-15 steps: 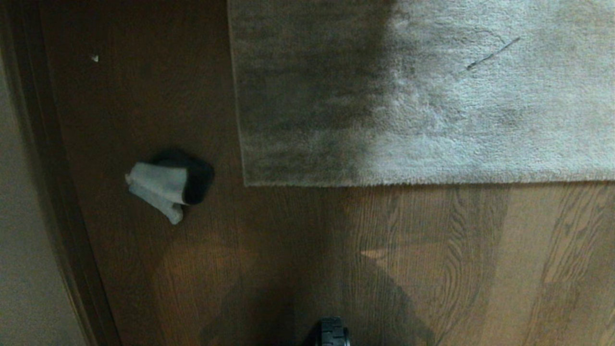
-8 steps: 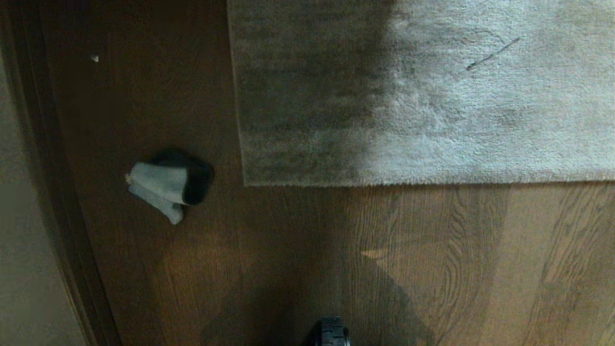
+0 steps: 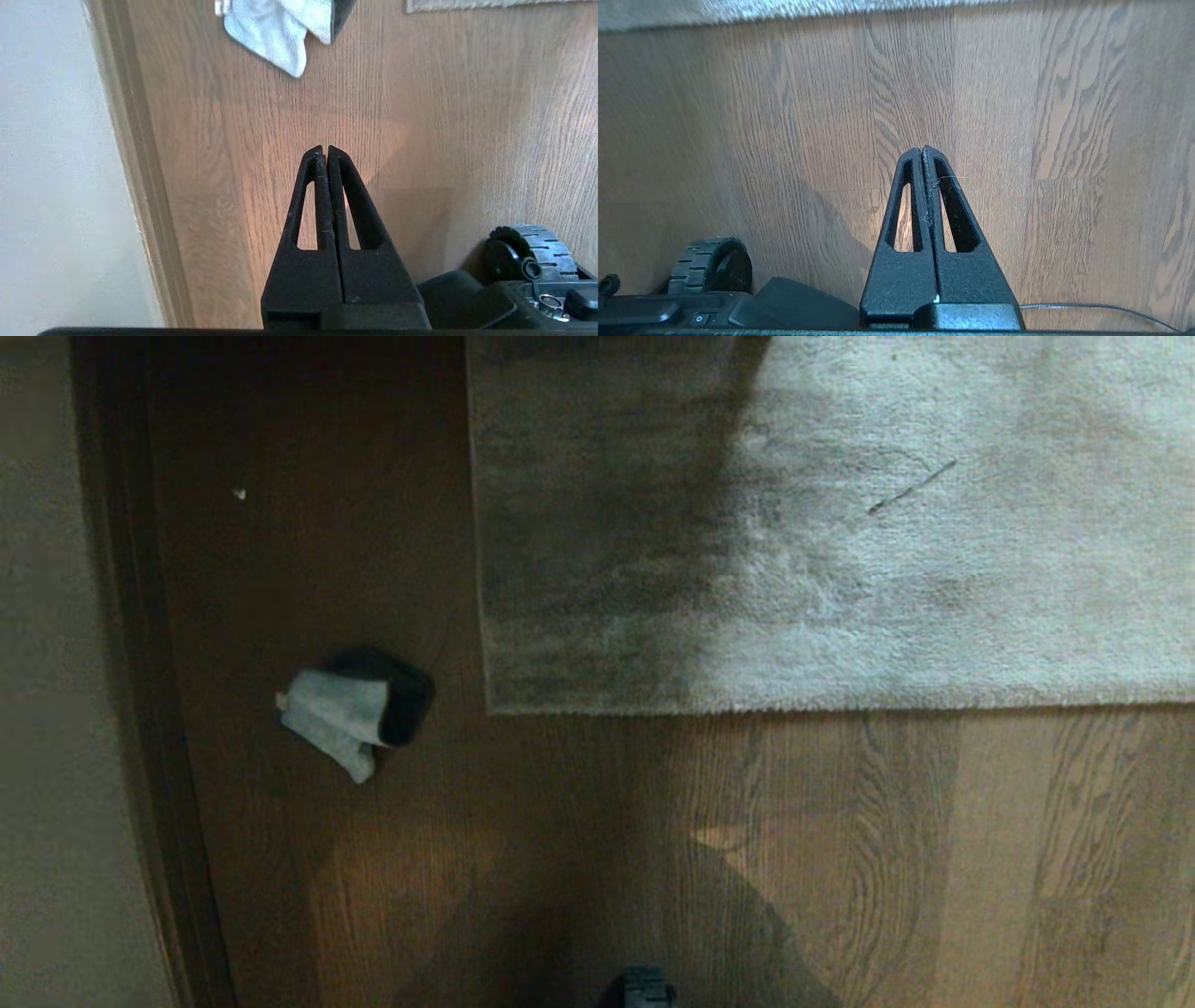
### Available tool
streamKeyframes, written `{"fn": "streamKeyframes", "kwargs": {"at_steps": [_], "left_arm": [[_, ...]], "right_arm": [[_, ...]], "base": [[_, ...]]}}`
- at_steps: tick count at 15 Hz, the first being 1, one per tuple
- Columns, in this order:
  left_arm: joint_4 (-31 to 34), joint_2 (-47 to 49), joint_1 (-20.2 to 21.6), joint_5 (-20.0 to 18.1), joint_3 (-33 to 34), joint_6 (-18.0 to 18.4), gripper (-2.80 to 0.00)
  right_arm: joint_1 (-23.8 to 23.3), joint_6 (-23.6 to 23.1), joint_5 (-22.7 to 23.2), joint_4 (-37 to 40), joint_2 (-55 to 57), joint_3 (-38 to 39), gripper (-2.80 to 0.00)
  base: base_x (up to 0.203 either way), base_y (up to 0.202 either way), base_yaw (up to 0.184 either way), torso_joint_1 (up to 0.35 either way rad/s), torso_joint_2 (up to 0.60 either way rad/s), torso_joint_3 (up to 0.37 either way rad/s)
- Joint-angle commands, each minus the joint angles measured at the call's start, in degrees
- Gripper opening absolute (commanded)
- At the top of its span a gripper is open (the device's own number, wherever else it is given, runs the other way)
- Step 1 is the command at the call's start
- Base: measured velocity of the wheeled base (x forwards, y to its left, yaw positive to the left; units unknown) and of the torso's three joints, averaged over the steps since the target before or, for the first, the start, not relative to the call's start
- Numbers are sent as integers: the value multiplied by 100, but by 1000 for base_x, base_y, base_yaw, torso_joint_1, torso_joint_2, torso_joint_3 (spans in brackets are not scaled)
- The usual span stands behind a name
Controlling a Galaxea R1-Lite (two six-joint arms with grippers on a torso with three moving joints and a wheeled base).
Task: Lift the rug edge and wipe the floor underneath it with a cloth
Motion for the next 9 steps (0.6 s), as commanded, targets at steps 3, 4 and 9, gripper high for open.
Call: {"fn": "streamKeyframes", "kwargs": {"at_steps": [3, 4, 9], "left_arm": [[-11, -2, -1, -12, 0, 70, -280], [-11, -2, -1, -21, 0, 78, -280], [-11, -2, -1, -29, 0, 97, -280]], "right_arm": [[2, 1, -5, -2, 7, 0, -280], [2, 1, 3, -2, 7, 0, -280], [2, 1, -5, -2, 7, 0, -280]], "base": [[0, 0, 0, 3, 3, 203], [0, 0, 0, 6, 2, 192], [0, 0, 0, 3, 2, 204]]}}
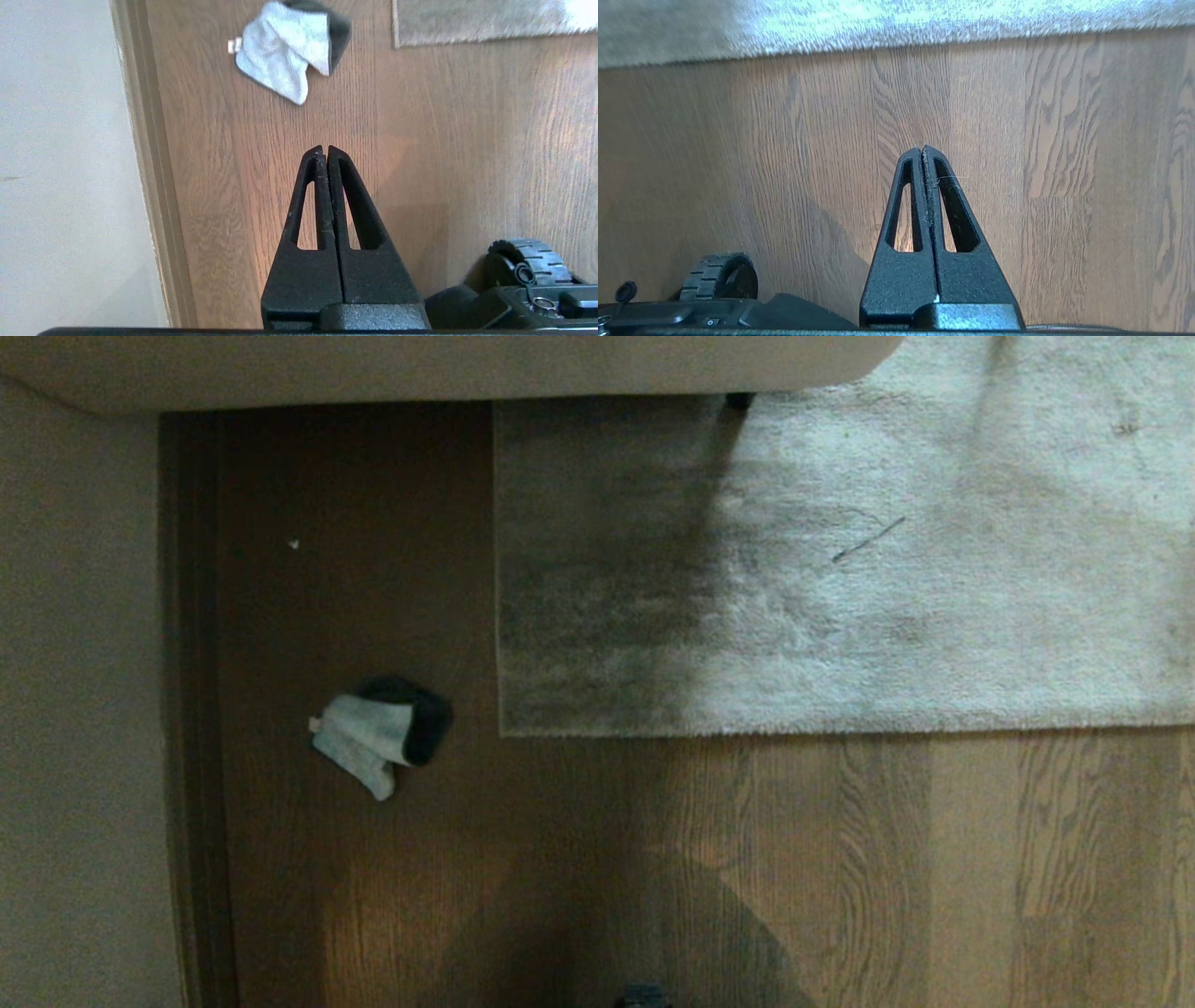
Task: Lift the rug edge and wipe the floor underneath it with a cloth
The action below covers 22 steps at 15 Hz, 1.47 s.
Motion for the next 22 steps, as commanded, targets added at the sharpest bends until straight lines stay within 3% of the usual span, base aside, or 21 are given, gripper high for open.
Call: {"fn": "streamKeyframes", "kwargs": {"at_steps": [1, 22], "left_arm": [[-5, -2, 0, -4, 0, -21, -280], [4, -2, 0, 31, 0, -197, -280]], "right_arm": [[2, 1, 3, -6, 7, 0, -280], [2, 1, -3, -6, 7, 0, -280]], "base": [[0, 0, 0, 0, 2, 199], [0, 0, 0, 2, 2, 202]]}}
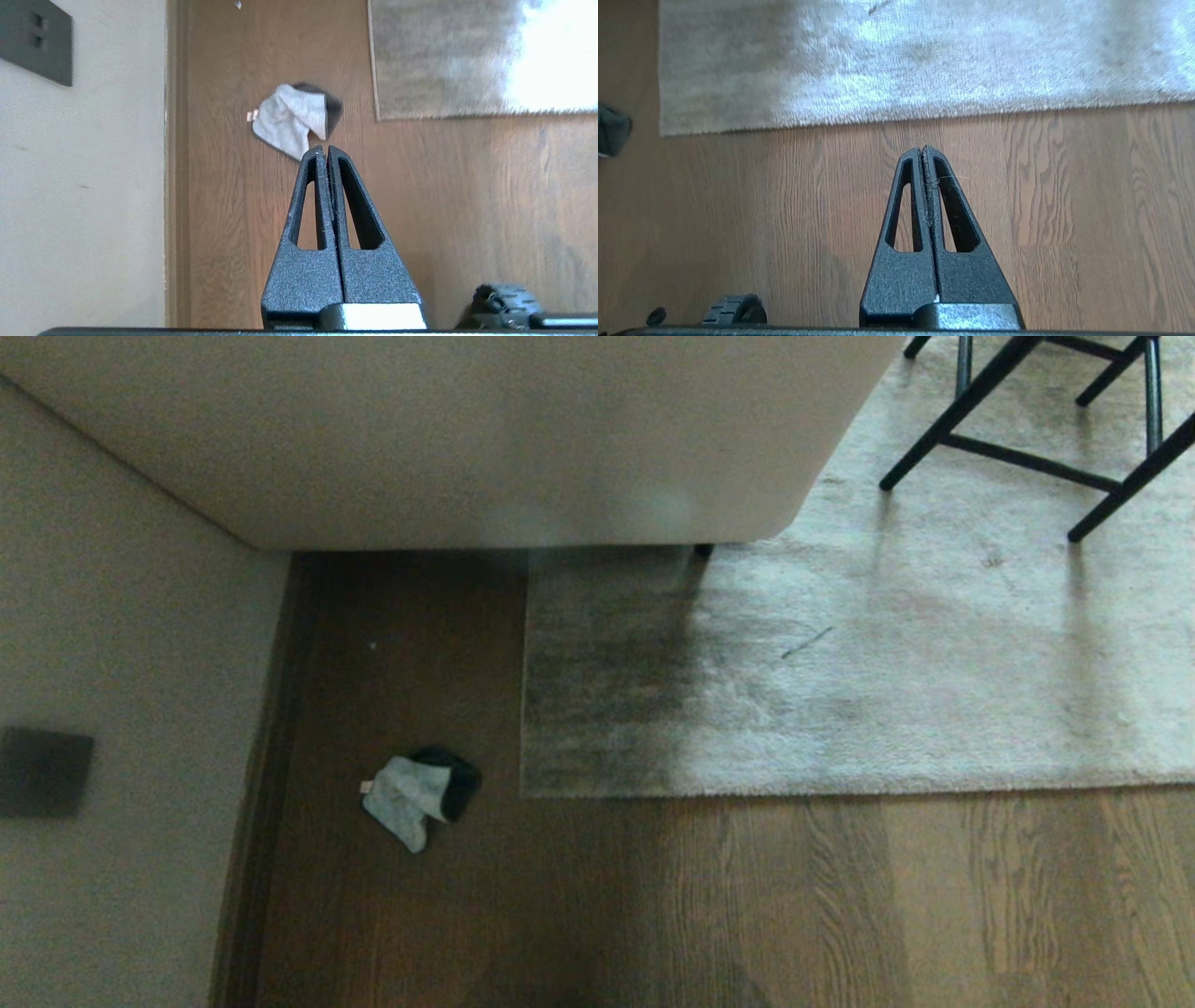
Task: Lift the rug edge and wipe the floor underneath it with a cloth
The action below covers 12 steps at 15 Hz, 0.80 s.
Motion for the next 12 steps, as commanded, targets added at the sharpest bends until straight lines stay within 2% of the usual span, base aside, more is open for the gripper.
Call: {"fn": "streamKeyframes", "kwargs": {"at_steps": [1, 12], "left_arm": [[-1, -2, 0, 4, 0, -36, -280], [-1, -2, 0, 30, 0, -149, -280]], "right_arm": [[2, 3, 2, -7, 7, 0, -280], [2, 3, -5, -7, 7, 0, -280]], "base": [[0, 0, 0, 7, 2, 203], [0, 0, 0, 4, 4, 202]]}}
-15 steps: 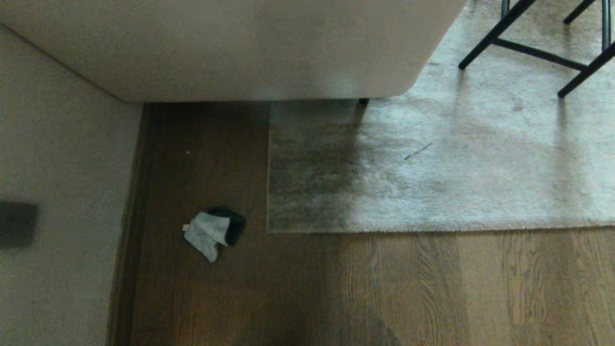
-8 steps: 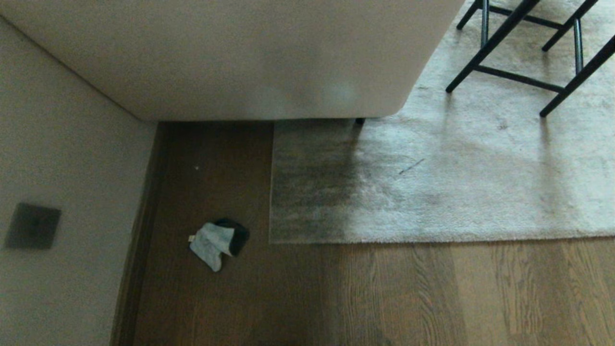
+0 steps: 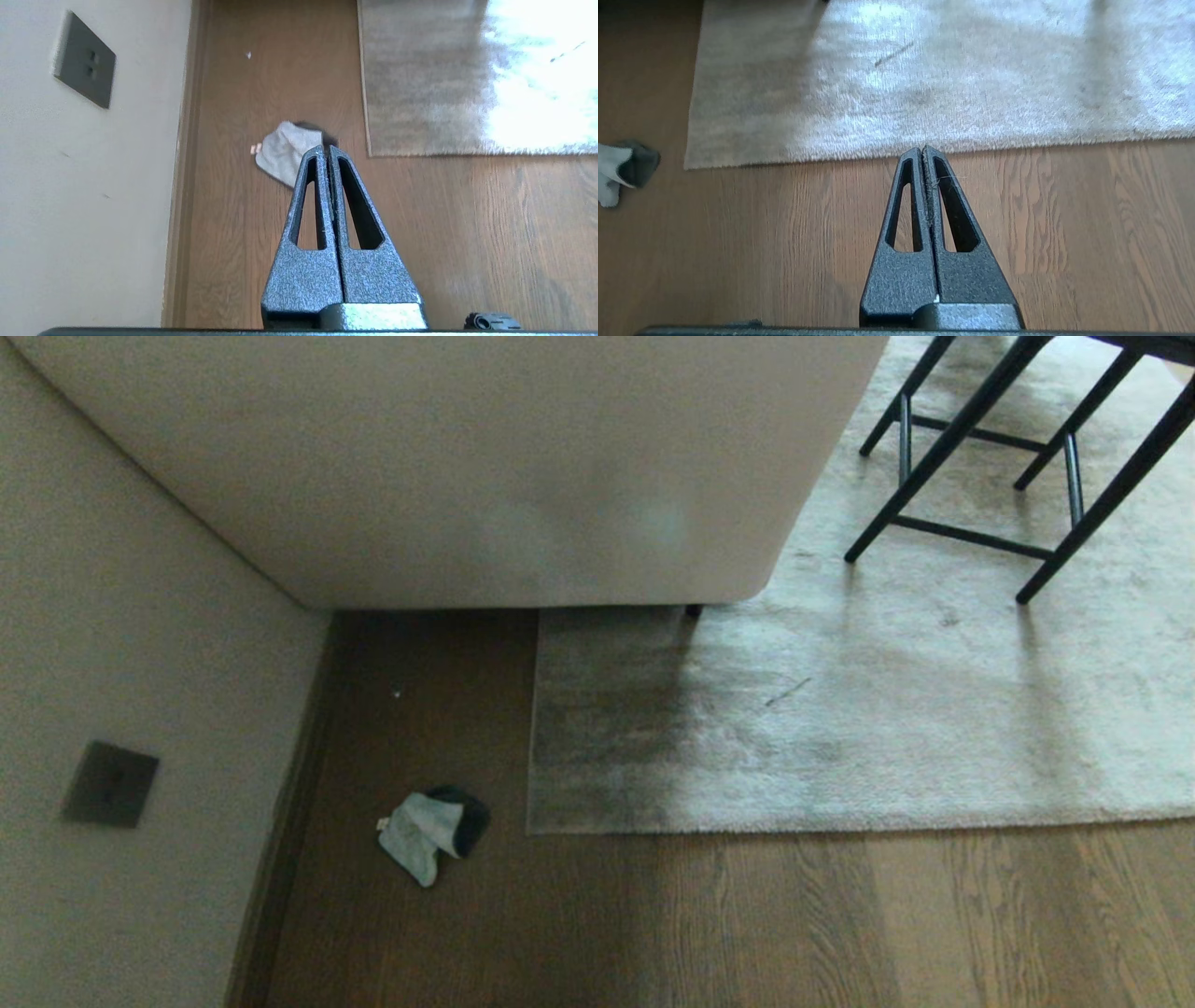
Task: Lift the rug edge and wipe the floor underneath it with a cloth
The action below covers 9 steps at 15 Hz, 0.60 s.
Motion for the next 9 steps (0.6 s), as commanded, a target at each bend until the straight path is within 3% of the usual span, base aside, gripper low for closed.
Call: {"fn": "streamKeyframes", "kwargs": {"at_steps": [1, 9], "left_arm": [[-1, 0, 0, 0, 0, -14, -280], [-1, 0, 0, 0, 0, -26, -280]], "right_arm": [[2, 1, 2, -4, 7, 0, -280], [2, 1, 0, -4, 7, 0, -280]], "base": [[0, 0, 0, 1, 4, 201], [0, 0, 0, 2, 2, 202]]}}
